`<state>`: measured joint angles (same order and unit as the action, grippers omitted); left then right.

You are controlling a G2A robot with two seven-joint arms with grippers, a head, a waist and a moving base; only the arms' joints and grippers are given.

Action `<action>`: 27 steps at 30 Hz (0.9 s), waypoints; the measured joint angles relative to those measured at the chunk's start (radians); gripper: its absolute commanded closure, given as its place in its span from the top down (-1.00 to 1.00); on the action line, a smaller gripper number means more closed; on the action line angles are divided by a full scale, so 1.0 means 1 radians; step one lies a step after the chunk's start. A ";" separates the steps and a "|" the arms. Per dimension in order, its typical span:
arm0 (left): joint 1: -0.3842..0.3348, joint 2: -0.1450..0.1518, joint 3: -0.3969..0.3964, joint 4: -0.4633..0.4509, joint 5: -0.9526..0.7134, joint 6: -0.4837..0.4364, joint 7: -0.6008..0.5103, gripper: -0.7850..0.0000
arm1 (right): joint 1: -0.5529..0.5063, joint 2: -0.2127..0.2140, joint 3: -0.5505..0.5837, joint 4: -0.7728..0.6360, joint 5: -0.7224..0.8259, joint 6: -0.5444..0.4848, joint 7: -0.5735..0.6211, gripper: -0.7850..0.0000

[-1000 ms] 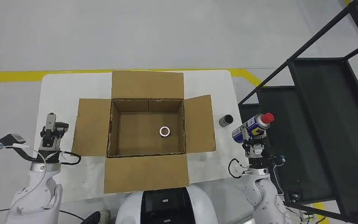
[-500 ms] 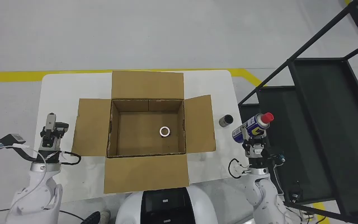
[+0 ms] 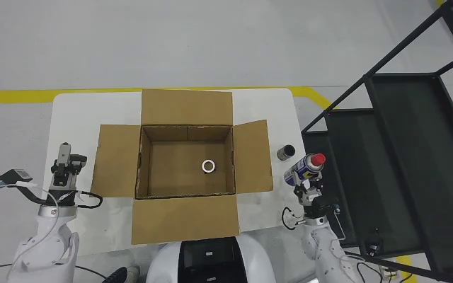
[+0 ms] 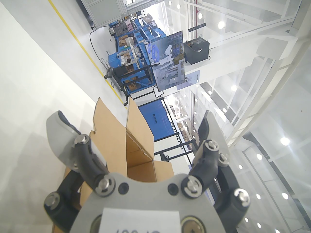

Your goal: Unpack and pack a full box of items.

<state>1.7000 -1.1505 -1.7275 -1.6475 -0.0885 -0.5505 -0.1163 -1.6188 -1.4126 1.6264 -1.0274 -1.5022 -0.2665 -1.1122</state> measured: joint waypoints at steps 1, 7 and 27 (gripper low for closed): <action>0.000 0.000 0.000 0.000 0.000 0.000 0.000 1.00 | 0.015 0.000 -0.005 0.027 -0.011 0.013 -0.014 -1.00; 0.000 0.000 0.000 0.000 0.000 0.000 0.000 1.00 | 0.119 -0.002 -0.035 0.191 -0.018 0.055 -0.069 -1.00; 0.000 0.000 0.000 0.000 0.000 0.000 0.000 1.00 | 0.302 0.001 -0.079 0.472 0.018 0.075 -0.099 -1.00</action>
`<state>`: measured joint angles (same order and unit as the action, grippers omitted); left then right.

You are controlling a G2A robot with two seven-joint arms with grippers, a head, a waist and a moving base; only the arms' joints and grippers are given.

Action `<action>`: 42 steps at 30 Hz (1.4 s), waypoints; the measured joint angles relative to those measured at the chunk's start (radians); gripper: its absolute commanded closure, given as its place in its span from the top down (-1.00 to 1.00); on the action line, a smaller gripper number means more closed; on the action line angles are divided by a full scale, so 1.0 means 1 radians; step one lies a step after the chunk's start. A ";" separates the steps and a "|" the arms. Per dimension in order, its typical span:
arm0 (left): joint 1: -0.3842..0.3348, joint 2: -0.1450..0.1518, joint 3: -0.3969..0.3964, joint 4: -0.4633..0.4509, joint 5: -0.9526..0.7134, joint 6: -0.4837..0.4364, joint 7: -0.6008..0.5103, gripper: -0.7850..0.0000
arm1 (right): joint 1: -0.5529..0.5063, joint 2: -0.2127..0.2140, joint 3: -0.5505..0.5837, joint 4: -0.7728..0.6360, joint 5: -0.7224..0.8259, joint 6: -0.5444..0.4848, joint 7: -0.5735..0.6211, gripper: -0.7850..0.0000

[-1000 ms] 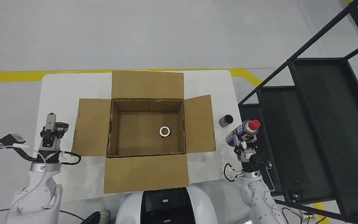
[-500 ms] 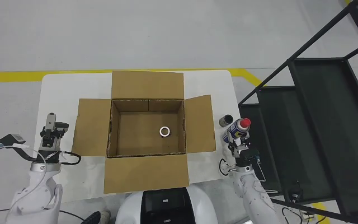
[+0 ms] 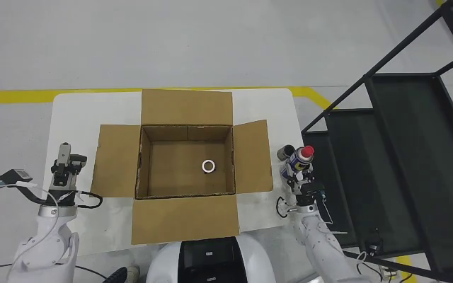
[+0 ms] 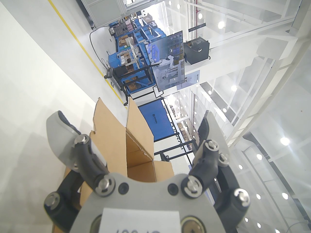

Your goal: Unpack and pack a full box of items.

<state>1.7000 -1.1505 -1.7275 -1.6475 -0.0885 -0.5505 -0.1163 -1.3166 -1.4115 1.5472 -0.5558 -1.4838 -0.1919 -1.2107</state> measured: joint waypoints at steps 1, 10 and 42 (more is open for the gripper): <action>0.000 0.000 0.000 0.000 0.000 0.000 0.000 1.00 | 0.006 0.000 -0.001 0.009 0.002 0.004 0.001 -1.00; 0.000 0.000 0.000 0.000 0.000 0.000 0.000 1.00 | 0.036 -0.005 -0.030 0.074 0.009 0.032 -0.017 1.00; 0.000 0.000 0.000 0.000 0.000 0.000 0.000 1.00 | -0.604 0.073 0.114 -1.053 0.095 -0.197 0.393 1.00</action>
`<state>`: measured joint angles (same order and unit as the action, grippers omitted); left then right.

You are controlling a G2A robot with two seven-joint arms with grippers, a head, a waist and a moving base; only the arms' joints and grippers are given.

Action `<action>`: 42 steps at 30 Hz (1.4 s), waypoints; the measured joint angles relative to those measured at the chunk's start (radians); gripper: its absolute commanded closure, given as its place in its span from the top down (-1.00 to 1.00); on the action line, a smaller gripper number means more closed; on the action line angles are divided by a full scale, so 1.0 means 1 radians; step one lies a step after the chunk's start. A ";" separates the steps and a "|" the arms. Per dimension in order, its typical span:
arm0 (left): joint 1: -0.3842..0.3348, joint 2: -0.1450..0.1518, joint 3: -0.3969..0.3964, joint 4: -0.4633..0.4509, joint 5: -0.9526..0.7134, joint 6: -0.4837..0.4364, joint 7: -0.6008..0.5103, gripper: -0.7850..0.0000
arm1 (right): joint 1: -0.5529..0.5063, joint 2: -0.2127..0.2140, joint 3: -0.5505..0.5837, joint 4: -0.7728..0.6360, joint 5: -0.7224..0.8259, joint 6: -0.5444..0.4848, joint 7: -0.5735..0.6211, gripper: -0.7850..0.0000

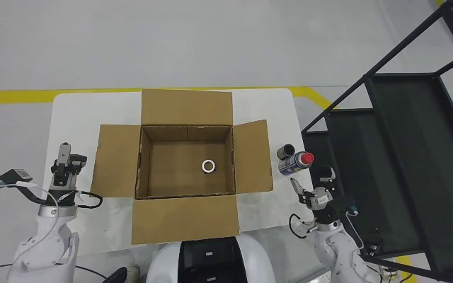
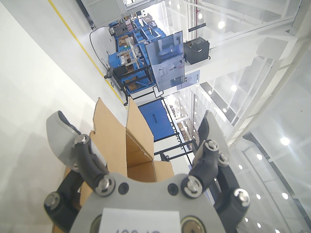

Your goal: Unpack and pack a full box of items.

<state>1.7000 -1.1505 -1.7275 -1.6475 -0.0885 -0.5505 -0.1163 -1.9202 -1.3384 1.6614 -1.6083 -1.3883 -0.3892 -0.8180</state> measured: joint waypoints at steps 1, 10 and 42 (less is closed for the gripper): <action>0.000 0.000 0.000 0.000 0.000 0.000 0.000 1.00 | -0.017 0.001 0.004 -0.046 0.007 -0.010 0.038 1.00; 0.000 0.000 0.000 0.000 0.000 0.000 0.000 1.00 | -0.035 0.021 0.022 -0.319 0.049 -0.189 0.345 1.00; 0.000 0.000 0.000 0.000 0.000 0.000 0.000 1.00 | 0.201 0.021 -0.357 -0.440 -0.122 -0.175 0.957 1.00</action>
